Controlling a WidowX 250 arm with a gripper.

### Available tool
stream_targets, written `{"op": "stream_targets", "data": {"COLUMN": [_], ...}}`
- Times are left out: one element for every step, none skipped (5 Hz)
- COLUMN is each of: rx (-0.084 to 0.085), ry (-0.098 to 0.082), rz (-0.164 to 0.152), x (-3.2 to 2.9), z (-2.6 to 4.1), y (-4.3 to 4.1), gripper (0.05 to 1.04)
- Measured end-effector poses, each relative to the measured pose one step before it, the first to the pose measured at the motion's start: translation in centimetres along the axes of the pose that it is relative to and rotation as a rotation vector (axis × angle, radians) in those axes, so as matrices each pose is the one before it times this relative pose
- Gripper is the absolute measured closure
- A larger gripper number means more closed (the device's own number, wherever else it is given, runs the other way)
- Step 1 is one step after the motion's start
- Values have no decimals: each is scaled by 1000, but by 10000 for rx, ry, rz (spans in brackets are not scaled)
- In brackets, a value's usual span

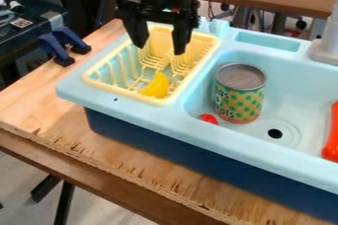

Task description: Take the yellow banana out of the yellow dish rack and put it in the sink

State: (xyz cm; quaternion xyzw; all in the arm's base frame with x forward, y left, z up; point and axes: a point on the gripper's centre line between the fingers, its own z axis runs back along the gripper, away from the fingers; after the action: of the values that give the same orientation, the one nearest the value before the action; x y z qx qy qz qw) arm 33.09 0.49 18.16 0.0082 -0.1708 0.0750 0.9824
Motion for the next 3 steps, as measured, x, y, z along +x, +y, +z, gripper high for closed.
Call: {"op": "stream_targets", "data": {"rx": [29,123,-36], "ry": [-189,364,367], "rz": [339,428,186], "x": [397,-311,-211], "z": [-56,-532,-1422], "y": [1196,995,101], "gripper": [83,83,83]}}
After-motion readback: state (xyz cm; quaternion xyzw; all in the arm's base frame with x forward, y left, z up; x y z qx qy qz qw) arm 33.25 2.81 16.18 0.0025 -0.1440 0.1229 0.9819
